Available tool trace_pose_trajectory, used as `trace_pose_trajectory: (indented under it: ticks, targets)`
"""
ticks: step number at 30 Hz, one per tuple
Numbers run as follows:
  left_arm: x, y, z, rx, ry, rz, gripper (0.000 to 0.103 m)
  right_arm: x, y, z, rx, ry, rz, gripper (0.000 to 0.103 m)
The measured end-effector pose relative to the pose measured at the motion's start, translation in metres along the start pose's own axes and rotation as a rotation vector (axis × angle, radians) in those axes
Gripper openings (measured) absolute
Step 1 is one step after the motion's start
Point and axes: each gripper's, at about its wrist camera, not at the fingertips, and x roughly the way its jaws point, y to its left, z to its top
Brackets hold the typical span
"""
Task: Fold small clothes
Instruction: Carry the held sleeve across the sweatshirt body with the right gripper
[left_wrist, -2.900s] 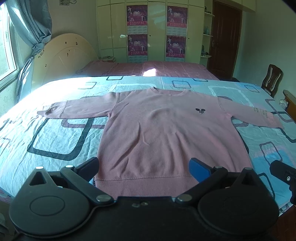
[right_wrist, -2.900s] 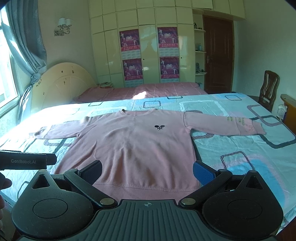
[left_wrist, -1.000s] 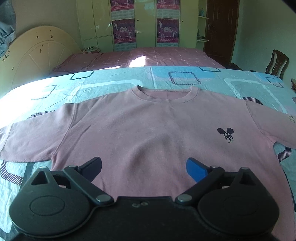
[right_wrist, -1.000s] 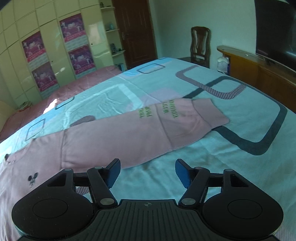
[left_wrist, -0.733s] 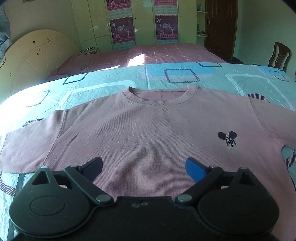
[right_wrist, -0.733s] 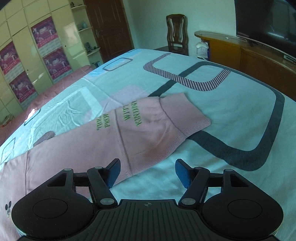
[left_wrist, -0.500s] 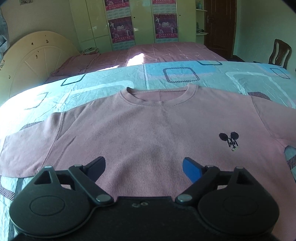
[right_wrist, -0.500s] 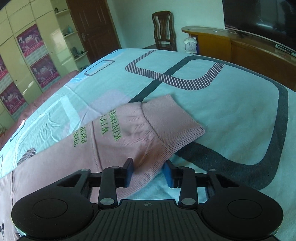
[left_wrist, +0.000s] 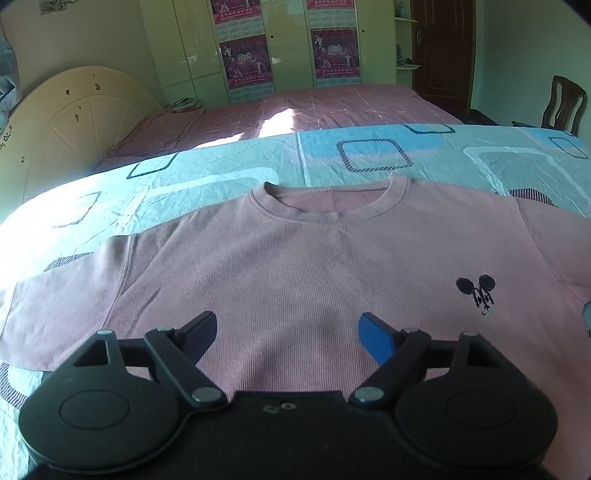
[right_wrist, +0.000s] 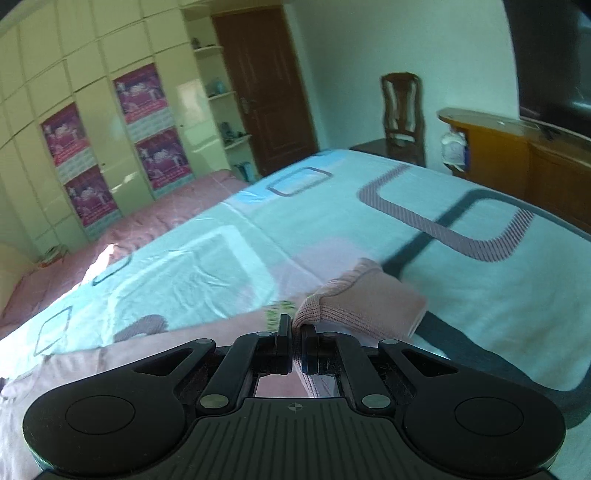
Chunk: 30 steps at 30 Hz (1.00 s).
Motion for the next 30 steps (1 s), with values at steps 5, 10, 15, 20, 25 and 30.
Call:
trace_pose_trajectory:
  ticks: [5,10,15,20,25,30]
  targets:
    - [0.004,0.025,0.004,-0.05,-0.015,-0.007,0.083,-0.004,0.102,-0.013,-0.122,0.006,0.185,0.004]
    - [0.008,0.053,0.003,-0.07,-0.016,-0.028,0.083,0.001,0.209,-0.06,-0.241,0.102,0.366,0.003]
    - [0.013,0.068,0.002,-0.071,-0.025,-0.043,0.083,0.008,0.275,-0.122,-0.319,0.257,0.484,0.004]
    - [0.015,0.063,0.001,-0.047,-0.023,-0.103,0.085,-0.002,0.281,-0.145,-0.385,0.326,0.51,0.056]
    - [0.012,0.027,-0.002,0.038,-0.033,-0.223,0.088,-0.027,0.252,-0.132,-0.344,0.294,0.489,0.07]
    - [0.011,-0.031,-0.014,0.193,-0.052,-0.337,0.081,-0.041,0.198,-0.115,-0.302,0.249,0.32,0.07]
